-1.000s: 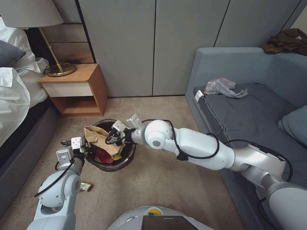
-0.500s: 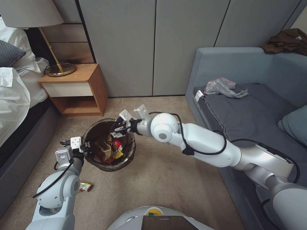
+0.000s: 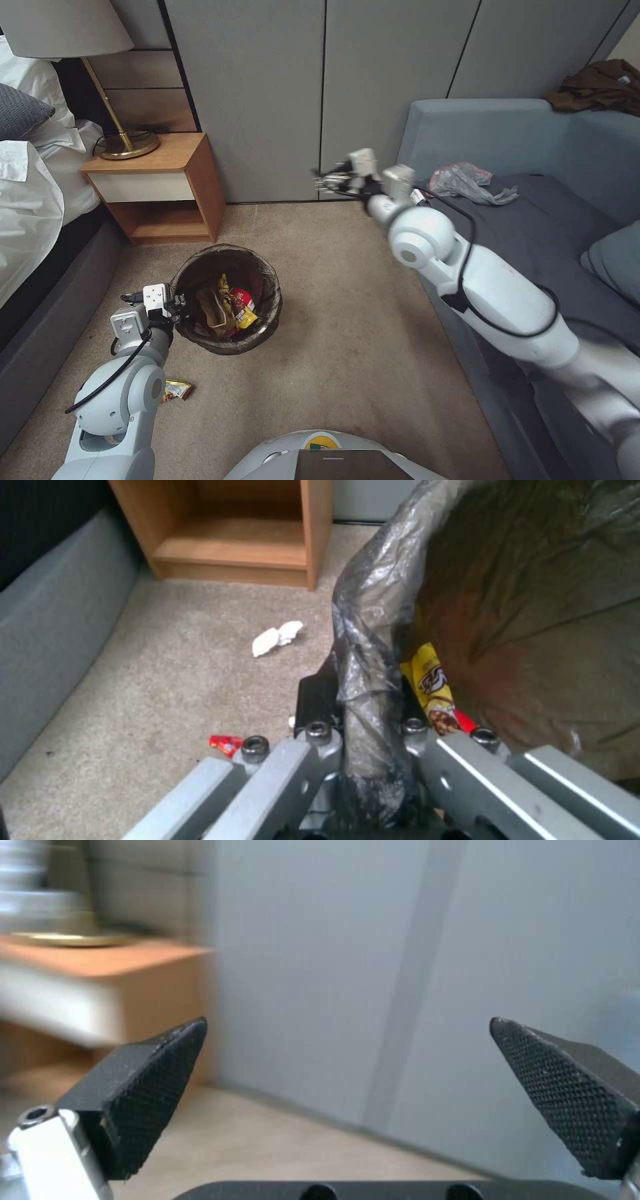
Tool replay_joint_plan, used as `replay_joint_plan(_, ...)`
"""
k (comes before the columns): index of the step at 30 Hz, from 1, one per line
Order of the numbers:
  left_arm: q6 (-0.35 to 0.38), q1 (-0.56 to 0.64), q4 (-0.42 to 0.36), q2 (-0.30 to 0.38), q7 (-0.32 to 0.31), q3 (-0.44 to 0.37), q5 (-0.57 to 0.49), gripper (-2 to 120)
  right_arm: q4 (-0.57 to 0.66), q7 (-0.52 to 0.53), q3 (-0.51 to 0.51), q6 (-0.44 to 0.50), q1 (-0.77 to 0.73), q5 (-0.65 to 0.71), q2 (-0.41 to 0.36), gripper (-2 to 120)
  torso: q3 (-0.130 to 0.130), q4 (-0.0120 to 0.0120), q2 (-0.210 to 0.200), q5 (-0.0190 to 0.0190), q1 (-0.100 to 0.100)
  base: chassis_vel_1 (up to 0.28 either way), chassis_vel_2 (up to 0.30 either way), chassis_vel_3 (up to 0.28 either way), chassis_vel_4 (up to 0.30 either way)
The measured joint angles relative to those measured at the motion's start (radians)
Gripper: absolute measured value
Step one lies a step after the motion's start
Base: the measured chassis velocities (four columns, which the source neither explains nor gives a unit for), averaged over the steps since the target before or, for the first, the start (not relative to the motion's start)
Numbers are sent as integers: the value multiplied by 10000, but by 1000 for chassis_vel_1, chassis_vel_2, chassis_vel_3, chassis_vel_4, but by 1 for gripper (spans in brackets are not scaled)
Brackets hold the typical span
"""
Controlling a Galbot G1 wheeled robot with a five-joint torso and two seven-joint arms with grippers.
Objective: Pick up the trash bin, then pick up the garbage from the floor and place it into the trash bin.
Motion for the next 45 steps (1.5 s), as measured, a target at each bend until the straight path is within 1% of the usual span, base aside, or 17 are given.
replay_joint_plan(2,0,-10,1,-2,7,52,-17,0,-153,-121,1682,470,-1612,-1263,93,100,-1,-1,1,-4,0,0,0,0,0)
replay_joint_plan(3,0,-10,1,-2,7,52,-17,0,-153,-121,1682,470,-1612,-1263,93,100,-1,-1,1,-4,0,0,0,0,0)
replay_joint_plan(4,0,-14,2,3,19,62,-43,0,-246,-253,2474,826,-2523,-1880,224,100,-1,-2,1,-8,0,0,0,0,0)
replay_joint_plan(5,0,-25,29,17,53,75,-59,0,-355,-393,3201,1274,-3479,-2672,443,100,0,-4,0,4,0,0,0,0,0)
replay_joint_plan(6,0,-25,29,17,53,75,-59,0,-355,-393,3201,1274,-3479,-2672,443,100,0,-4,0,4,0,0,0,0,0)
replay_joint_plan(8,0,-39,105,4,103,121,20,0,-409,-767,4281,2348,-4862,-4179,1014,100,-1,-2,1,-8,0,0,0,0,0)
replay_joint_plan(9,0,-39,105,4,103,121,20,0,-409,-767,4281,2348,-4862,-4179,1014,100,-1,-2,1,-8,0,0,0,0,0)
replay_joint_plan(10,0,-35,111,-12,110,134,53,0,-385,-871,4664,2678,-5320,-4753,1364,100,-1,2,1,-12,0,0,0,0,0)
replay_joint_plan(12,0,-18,142,-41,132,203,89,0,-165,-1015,5397,3148,-6596,-5646,2815,100,-2,2,1,-3,0,0,0,0,0)
replay_joint_plan(13,0,-18,142,-41,132,203,89,0,-165,-1015,5397,3148,-6596,-5646,2815,100,-2,2,1,-3,0,0,0,0,0)
replay_joint_plan(14,0,-12,160,-45,137,218,90,0,-128,-1052,5519,3207,-6894,-5802,3125,100,-1,7,0,-1,-1,0,0,0,0)
replay_joint_plan(15,0,-8,195,-32,138,242,75,0,-118,-1172,5805,3509,-7598,-6248,3779,100,-1,4,1,-7,-1,0,0,0,0)
replay_joint_plan(16,0,-8,195,-32,138,242,75,0,-118,-1172,5805,3509,-7598,-6248,3779,100,-1,4,1,-7,-1,0,0,0,0)
replay_joint_plan(19,0,-17,250,-5,146,313,35,0,-272,-1450,6233,4450,-8419,-7091,4498,100,-1,-1,1,-8,-1,0,0,0,0)
replay_joint_plan(23,0,-6,269,-22,173,369,42,0,-294,-1544,6300,4845,-8585,-7193,4728,100,-1,3,1,-10,-1,0,0,0,0)
replay_joint_plan(35,-37,106,144,-12,182,354,126,0,-327,-1759,6067,5527,-8883,-7654,5238,100,0,3,1,-10,-1,0,0,0,0)
replay_joint_plan(45,-59,168,122,-22,292,415,289,0,-414,-1883,5956,5646,-8946,-7686,5307,100,0,3,1,-9,-1,0,0,0,0)
